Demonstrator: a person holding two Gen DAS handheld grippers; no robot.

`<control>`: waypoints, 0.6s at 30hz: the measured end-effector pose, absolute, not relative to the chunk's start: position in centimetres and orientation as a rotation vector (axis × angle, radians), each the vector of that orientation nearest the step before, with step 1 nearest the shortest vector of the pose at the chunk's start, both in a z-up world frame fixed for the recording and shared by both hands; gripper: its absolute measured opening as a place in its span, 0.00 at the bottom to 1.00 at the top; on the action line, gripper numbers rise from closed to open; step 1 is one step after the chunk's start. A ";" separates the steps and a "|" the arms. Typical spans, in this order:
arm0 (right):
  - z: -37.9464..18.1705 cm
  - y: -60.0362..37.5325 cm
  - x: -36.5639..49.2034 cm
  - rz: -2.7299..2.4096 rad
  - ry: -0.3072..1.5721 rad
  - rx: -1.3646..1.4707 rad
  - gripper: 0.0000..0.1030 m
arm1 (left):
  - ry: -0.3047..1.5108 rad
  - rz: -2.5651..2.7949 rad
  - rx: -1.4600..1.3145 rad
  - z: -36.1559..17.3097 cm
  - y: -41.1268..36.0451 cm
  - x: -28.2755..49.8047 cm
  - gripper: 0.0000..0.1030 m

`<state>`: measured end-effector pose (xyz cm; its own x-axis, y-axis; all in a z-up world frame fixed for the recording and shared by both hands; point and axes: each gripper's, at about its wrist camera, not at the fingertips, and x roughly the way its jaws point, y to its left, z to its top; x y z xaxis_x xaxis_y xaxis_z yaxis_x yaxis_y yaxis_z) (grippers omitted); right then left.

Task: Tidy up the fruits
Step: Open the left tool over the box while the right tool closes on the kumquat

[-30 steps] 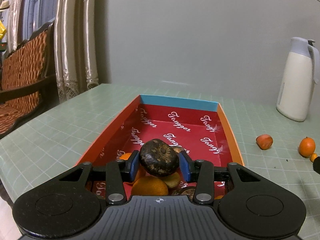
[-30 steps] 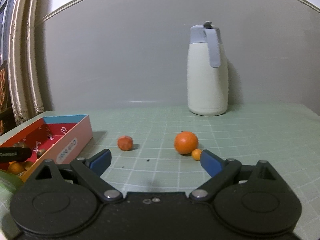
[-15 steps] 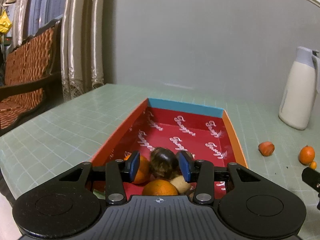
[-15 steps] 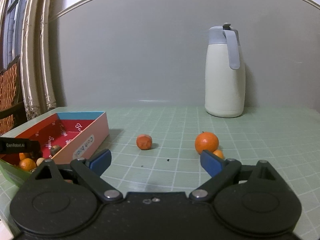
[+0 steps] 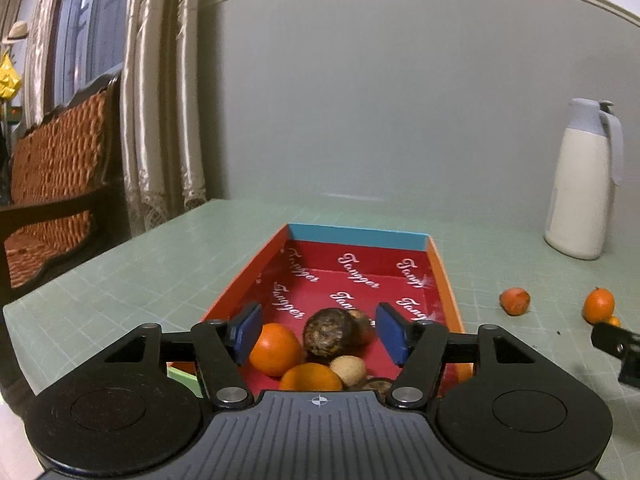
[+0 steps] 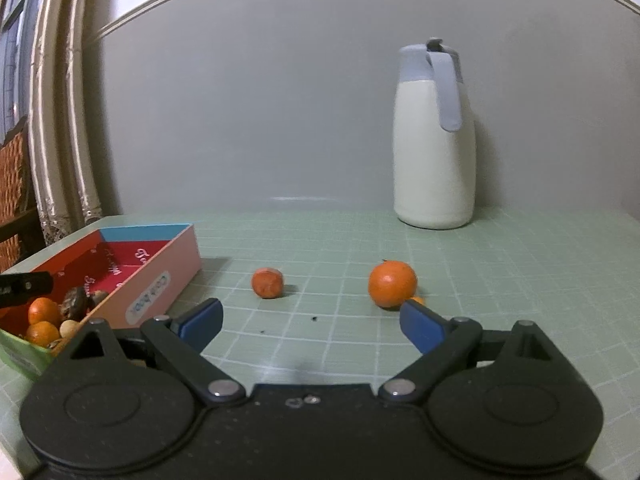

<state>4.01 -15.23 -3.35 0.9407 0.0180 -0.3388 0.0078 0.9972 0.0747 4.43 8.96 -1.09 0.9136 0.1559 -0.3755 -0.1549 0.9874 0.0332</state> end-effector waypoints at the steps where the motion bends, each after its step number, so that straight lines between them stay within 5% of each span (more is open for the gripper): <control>1: -3.4 -15.6 4.1 -0.001 0.351 0.081 0.90 | 0.386 0.156 0.006 -1.1 8.8 4.4 0.61; 18: -4.2 -20.7 7.9 -0.110 0.515 0.155 0.41 | 0.359 0.149 0.035 -1.3 7.6 3.7 0.76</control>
